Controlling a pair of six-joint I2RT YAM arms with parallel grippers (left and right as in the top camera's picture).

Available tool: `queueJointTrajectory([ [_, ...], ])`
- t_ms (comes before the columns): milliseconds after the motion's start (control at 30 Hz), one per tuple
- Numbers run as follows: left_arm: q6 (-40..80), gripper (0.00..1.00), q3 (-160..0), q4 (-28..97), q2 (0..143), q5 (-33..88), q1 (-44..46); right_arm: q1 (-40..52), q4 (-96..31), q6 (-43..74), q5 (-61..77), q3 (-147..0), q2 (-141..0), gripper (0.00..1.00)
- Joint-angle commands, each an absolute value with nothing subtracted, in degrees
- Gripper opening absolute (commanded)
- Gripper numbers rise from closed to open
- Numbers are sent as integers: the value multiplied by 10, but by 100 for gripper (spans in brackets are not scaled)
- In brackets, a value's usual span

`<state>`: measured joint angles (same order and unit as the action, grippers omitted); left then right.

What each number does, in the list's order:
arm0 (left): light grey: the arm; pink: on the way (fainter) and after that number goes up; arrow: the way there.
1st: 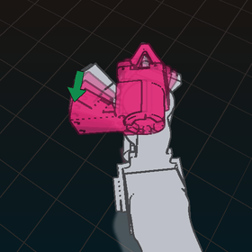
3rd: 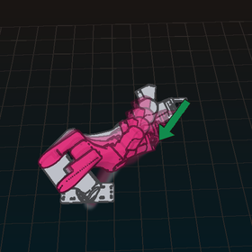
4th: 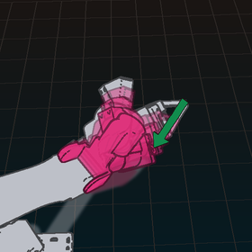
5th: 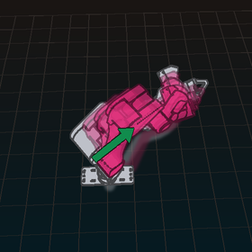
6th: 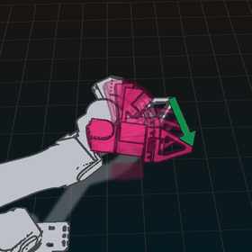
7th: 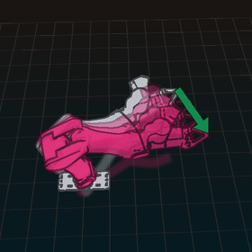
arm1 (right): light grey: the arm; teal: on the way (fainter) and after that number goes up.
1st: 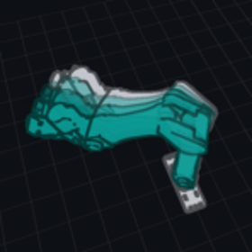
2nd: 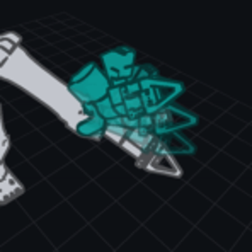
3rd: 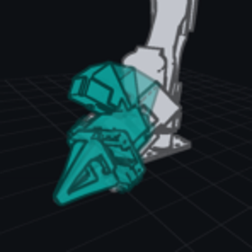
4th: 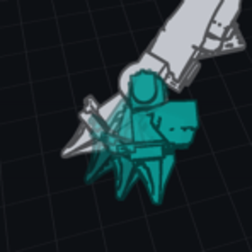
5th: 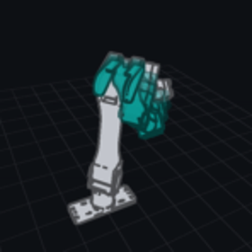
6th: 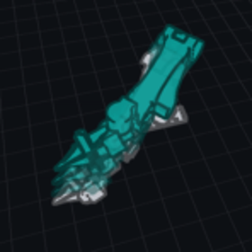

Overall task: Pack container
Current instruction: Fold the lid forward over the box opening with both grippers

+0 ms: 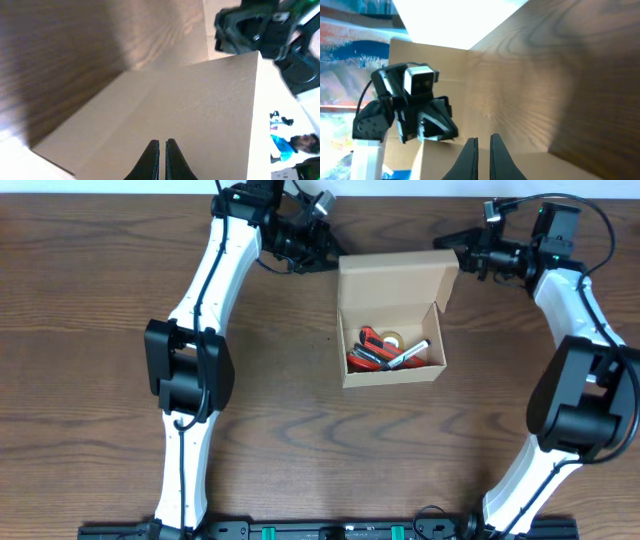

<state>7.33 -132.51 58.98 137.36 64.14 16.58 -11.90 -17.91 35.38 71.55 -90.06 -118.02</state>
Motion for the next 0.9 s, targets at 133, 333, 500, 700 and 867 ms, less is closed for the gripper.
queueJointTrajectory([
  [133, 29, 6, -1338, 629, 1356, 661, 187, -119, -327, 238, 658, -908, -1148, 1],
  [333, -19, 6, -1338, 686, 1330, 649, 192, -119, -495, 118, 547, -908, -1108, 1],
  [500, -41, 6, -1338, 716, 1291, 605, 193, -119, -573, 83, 468, -908, -1059, 1],
  [700, -57, 6, -1338, 750, 1249, 555, 199, -119, -634, 56, 425, -908, -1017, 1],
  [867, -66, 6, -1338, 793, 1235, 486, 216, -112, -690, 19, 377, -907, -1011, 1],
])
